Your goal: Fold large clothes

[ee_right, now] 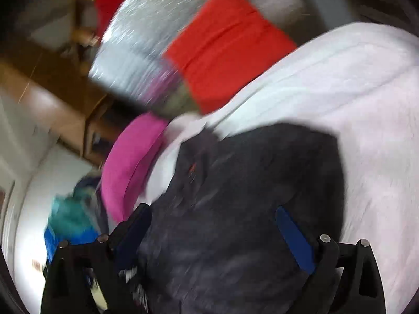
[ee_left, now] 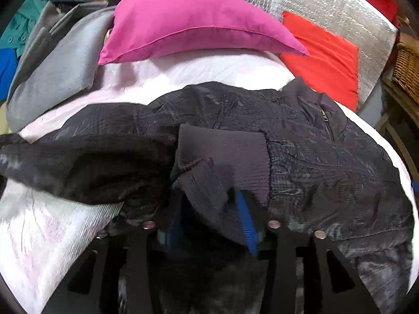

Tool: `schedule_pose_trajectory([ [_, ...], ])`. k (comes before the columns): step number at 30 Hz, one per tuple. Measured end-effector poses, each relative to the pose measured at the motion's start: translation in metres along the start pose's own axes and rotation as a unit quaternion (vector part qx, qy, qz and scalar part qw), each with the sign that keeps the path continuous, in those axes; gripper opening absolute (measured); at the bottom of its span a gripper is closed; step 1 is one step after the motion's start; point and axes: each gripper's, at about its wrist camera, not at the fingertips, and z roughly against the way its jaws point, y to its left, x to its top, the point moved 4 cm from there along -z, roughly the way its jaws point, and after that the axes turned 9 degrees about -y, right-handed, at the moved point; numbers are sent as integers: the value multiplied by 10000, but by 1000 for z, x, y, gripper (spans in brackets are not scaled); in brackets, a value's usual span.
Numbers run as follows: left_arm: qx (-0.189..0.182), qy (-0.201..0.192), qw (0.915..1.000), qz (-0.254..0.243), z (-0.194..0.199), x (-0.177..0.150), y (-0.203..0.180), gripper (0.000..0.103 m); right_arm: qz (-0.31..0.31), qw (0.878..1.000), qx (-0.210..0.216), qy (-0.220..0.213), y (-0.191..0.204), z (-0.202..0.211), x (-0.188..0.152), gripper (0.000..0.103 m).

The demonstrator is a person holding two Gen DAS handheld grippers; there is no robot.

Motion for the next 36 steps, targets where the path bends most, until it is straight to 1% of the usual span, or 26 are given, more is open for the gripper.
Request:
schedule_pose_trajectory([
  [1,-29,47,10000,80,6,1,2,63,141,9998,87,134,10,2,-16,97],
  [2,-144,41,9997,180,15,3,4,65,203,9996,96,179,16,0,-29,97],
  [3,-361,-4,9989,315,30,6,8,69,284,9992,-61,284,19,0,-44,97],
  [5,-553,-62,9976,414,53,11,18,73,364,9982,-342,337,18,2,-65,97],
  [6,-664,-137,9966,469,67,15,27,76,358,9983,-312,351,22,8,-77,97],
  [8,-786,-360,9938,699,100,24,58,82,482,9980,-230,351,33,21,-93,97],
  [10,-763,-576,9892,1112,123,28,99,87,796,9962,-174,318,50,34,-112,97],
  [12,-545,-737,9783,1861,140,26,159,88,992,9943,-146,367,58,41,-131,97],
  [14,-336,-798,9595,2681,146,17,219,88,1196,9916,-176,454,62,49,-153,97],
  [16,-257,-665,9298,3611,141,3,274,88,1245,9905,-188,561,60,55,-168,97],
  [17,-366,-574,9050,4200,135,-6,302,88,1266,9900,-216,586,59,58,-174,97],
  [18,-467,-528,8858,4586,130,-13,318,88,1291,9896,-239,583,59,59,-180,97],
  [19,-624,-476,8565,5101,120,-22,339,88,1315,9894,-234,577,60,61,-186,97],
  [21,-593,-434,8302,5526,107,-29,361,88,1333,9891,-215,589,61,61,-194,97],
  [23,-529,-440,8152,5750,97,-34,375,88,1416,9879,-192,598,65,60,-202,97],
  [24,-473,-405,7988,5984,90,-38,384,88,1474,9870,-186,605,66,61,-206,97],
  [26,-467,-349,7786,6248,83,-44,393,86,1550,9858,-200,608,70,59,-211,97],
  [27,-441,-292,7727,6326,77,-45,394,81,1570,9855,-174,611,70,60,-213,97],
  [28,-477,-197,7644,6426,73,-47,395,72,1562,9857,-149,620,69,62,-214,97],
  [30,-523,-153,7482,6612,71,-50,397,70,1513,9865,-129,614,67,61,-216,97],
  [31,-532,-198,7503,6587,72,-47,398,66,1474,9871,-137,608,65,61,-216,97],
  [32,-531,-228,7555,6526,72,-45,399,61,1426,9878,-140,603,63,61,-216,97],
  [33,-475,-225,7625,6449,73,-43,401,41,1397,9883,-144,598,62,61,-216,97],
  [34,-338,-221,7727,6334,77,-40,401,21,1357,9890,-141,579,60,62,-216,97],
  [35,-226,-254,7820,6224,80,-38,404,21,1349,9892,-129,552,60,64,-216,97],
  [36,-72,-338,7970,6030,88,-33,405,19,1360,9892,-122,527,59,67,-215,97],
])
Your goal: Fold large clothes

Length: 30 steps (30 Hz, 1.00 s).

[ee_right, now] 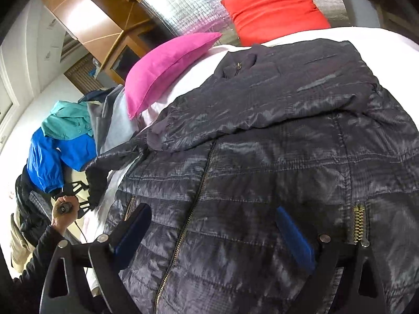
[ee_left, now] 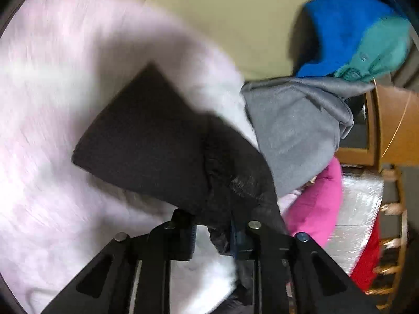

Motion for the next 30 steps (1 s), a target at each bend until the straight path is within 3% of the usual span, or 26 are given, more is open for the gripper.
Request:
schedule_pose_trajectory([
  [3,59,-584,9933,-995,27,2,-39,17,-27,10000,-12,-66,-4,6,1,97],
  [6,-148,-1214,9701,-2097,63,-14,-100,17,-71,9999,1,-154,-8,11,2,97],
  [9,-628,-1631,9332,-3141,98,-53,-172,17,-114,9995,44,-276,-10,17,5,97],
  [11,-1080,-1738,8962,-3937,119,-103,-223,17,-142,9993,72,-328,-11,21,6,97],
  [12,-1238,-1730,8819,-4207,125,-123,-238,17,-142,9992,93,-367,-11,24,7,97],
  [13,-1515,-1653,8584,-4613,132,-159,-261,17,-137,9991,91,-391,-11,27,8,97],
  [15,-1861,-1449,8284,-5081,140,-211,-286,17,-159,9986,105,-486,-14,35,10,97],
  [16,-2089,-1285,8061,-5386,142,-250,-300,17,-186,9983,109,-536,-16,39,11,97],
  [18,-2372,-1019,7717,-5812,145,-304,-310,17,-242,9977,91,-630,-21,48,14,97],
  [19,-2566,-819,7484,-6061,146,-340,-312,17,-291,9972,84,-687,-25,53,15,97],
  [20,-2701,-636,7302,-6243,144,-368,-311,17,-316,9969,78,-717,-27,56,16,97],
  [22,-2885,-153,7015,-6515,133,-425,-302,20,-447,9960,52,-767,-36,63,19,97],
  [23,-2919,125,6959,-6560,124,-447,-295,25,-531,9959,60,-730,-40,63,21,97],
  [25,-2646,887,6910,-6668,86,-491,-273,78,-691,9954,-23,-660,-48,62,23,98],
  [28,-1874,1632,6908,-6791,37,-525,-230,80,-930,9939,1,-592,-57,63,26,99],
  [29,-1635,1745,6947,-6784,29,-526,-216,80,-966,9936,-18,-592,-60,64,26,99],
  [30,-1499,1845,7055,-6677,22,-519,-204,80,-998,9931,-31,-620,-62,66,27,99],
])
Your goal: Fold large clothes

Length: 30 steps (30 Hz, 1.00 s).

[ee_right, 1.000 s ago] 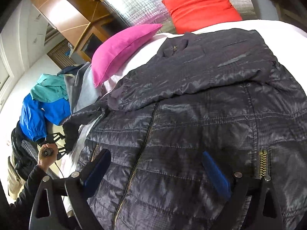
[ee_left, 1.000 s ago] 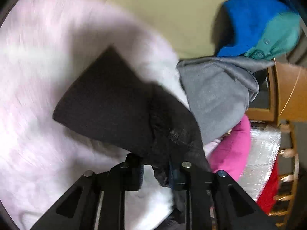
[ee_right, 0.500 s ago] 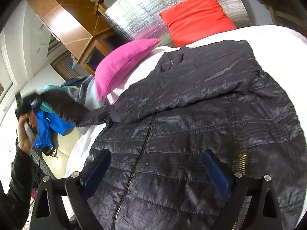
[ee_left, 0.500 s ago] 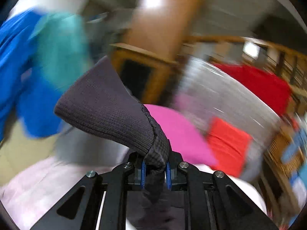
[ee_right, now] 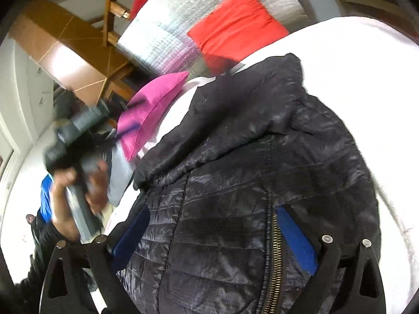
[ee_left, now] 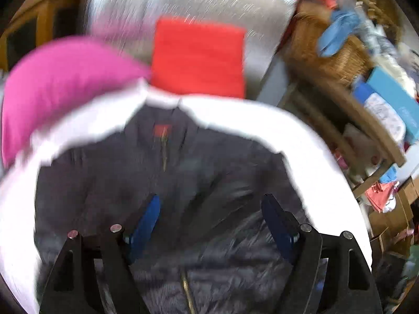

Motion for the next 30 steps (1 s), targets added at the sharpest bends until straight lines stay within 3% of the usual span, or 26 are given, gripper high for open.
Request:
schedule_pose_trajectory([
  [5,222,-206,9991,312,39,-26,46,80,-200,9997,105,-67,-3,1,13,99],
  [7,472,-412,9967,521,62,-25,75,80,-374,9988,291,-136,3,-4,27,99],
  [10,928,-863,9885,831,97,-25,119,80,-666,9956,595,-276,15,-23,53,99],
  [12,1423,-1131,9781,1018,109,-29,149,81,-997,9926,660,-226,15,-45,67,99],
  [15,1820,-1076,9669,1425,110,-45,183,81,-1694,9840,554,-27,-2,-90,78,99],
  [21,1968,-766,9562,2025,97,-76,230,81,-2173,9761,31,-35,-29,-133,81,97],
  [23,1964,-734,9549,2101,93,-80,235,81,-2155,9764,-145,-6,-32,-139,83,86],
  [24,1959,-707,9549,2116,90,-81,236,81,-2066,9777,-371,49,-32,-143,85,66],
  [25,1939,-686,9554,2120,88,-81,236,81,-1877,9800,-650,98,-29,-145,88,31],
  [26,1917,-685,9560,2112,86,-80,236,81,-1651,9828,-822,100,-26,-144,94,14],
  [28,1900,-709,9574,2054,83,-78,232,81,-1080,9897,-932,-116,-4,-135,110,14],
  [30,1897,-786,9589,1958,83,-74,229,81,-103,9934,-981,-589,32,-111,127,14],
])
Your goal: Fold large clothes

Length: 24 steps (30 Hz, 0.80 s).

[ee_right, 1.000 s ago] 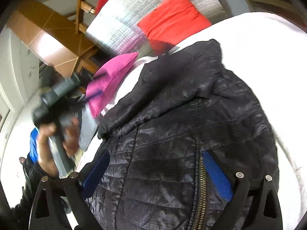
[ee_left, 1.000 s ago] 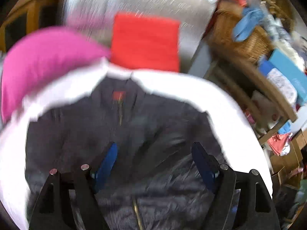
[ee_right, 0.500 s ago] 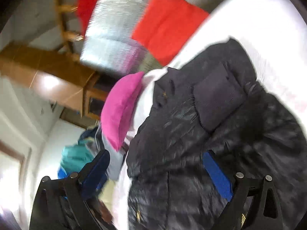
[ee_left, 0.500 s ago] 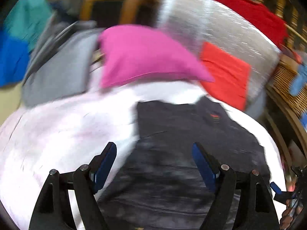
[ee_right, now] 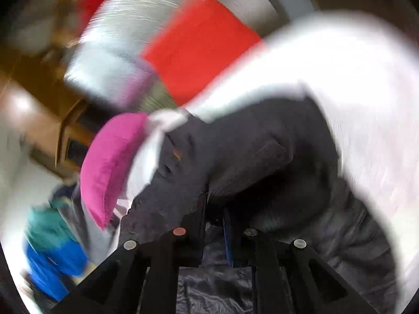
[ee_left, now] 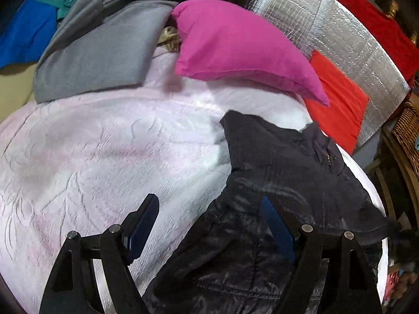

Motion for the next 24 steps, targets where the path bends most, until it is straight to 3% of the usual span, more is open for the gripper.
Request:
schedule_pose_trajectory([
  [2,-25,-165,9998,-106,-4,5,-6,81,524,9979,-46,-389,16,19,7,14],
  [3,-37,-226,9996,-153,-5,7,-11,81,685,9967,-210,-373,15,19,3,13],
  [6,-175,-147,9996,-155,-11,8,-26,81,475,9972,-548,164,-18,-9,-22,18],
  [8,-188,-125,9993,-290,-16,6,-40,81,151,9952,-626,733,-41,-31,-43,45],
  [9,-156,-99,9989,-419,-20,5,-47,81,63,9952,-567,799,-46,-34,-49,62],
  [11,-32,113,9972,-737,-35,-1,-59,81,149,9962,-481,713,-46,-31,-51,64],
  [13,368,461,9909,-1209,-58,-13,-64,82,197,9965,-407,704,-41,-24,-47,74],
  [15,506,650,9869,-1387,-71,-24,-62,84,282,9961,-444,703,-39,-15,-42,75],
  [19,490,525,9881,-1360,-64,-20,-60,84,430,9947,-392,849,-33,10,-41,75],
  [24,357,-167,9923,-1175,-35,1,-60,84,782,9956,249,442,8,34,-29,75],
])
